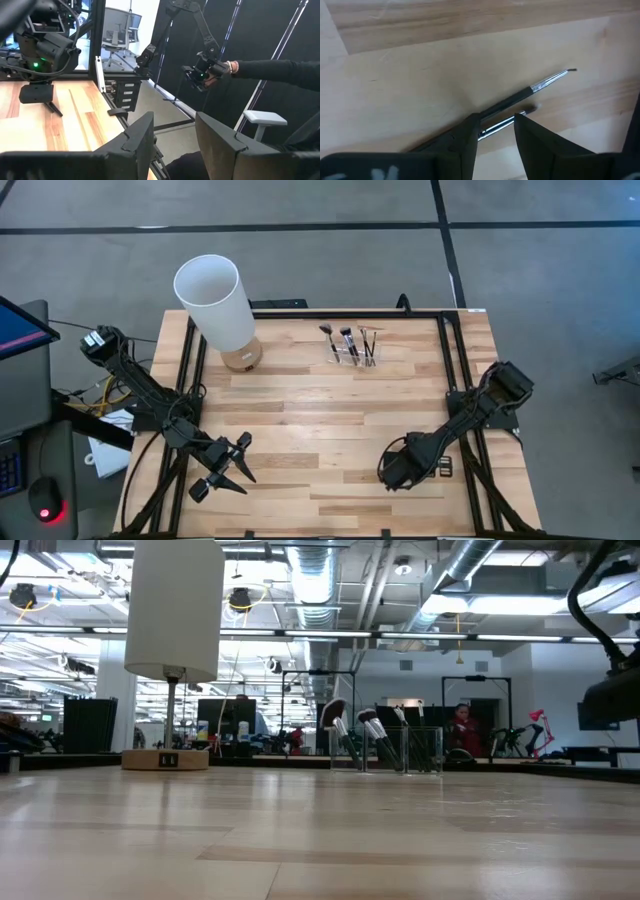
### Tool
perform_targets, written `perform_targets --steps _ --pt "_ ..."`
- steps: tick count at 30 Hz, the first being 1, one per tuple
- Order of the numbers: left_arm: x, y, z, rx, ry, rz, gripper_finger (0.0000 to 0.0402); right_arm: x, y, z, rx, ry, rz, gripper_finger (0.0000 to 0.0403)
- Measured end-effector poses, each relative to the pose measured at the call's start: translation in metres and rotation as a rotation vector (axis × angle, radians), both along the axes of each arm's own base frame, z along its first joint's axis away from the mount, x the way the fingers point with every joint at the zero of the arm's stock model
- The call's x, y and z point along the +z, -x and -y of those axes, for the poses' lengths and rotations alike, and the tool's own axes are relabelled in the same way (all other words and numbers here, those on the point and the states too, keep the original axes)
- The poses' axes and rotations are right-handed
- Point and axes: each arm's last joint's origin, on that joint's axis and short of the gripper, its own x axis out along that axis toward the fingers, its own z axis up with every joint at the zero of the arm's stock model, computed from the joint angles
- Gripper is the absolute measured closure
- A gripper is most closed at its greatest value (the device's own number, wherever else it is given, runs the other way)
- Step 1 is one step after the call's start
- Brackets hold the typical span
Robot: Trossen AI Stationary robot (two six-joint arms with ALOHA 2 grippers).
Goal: Put items in baskets/containers
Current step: Put the black liner brush into the transparent organizer
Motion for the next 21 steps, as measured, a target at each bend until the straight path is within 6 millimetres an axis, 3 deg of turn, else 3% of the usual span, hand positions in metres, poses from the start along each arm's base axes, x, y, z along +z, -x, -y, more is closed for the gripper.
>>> perform_targets --steps 15,21 --pt "-0.001 0.000 0.000 0.000 -0.007 -0.006 0.0259 0.001 0.000 0.002 -0.004 0.008 -0.002 0.0280" --pt "-0.001 0.000 0.000 0.000 -0.008 -0.007 0.0259 0.020 0.002 0.004 -0.027 0.010 0.006 0.0280"
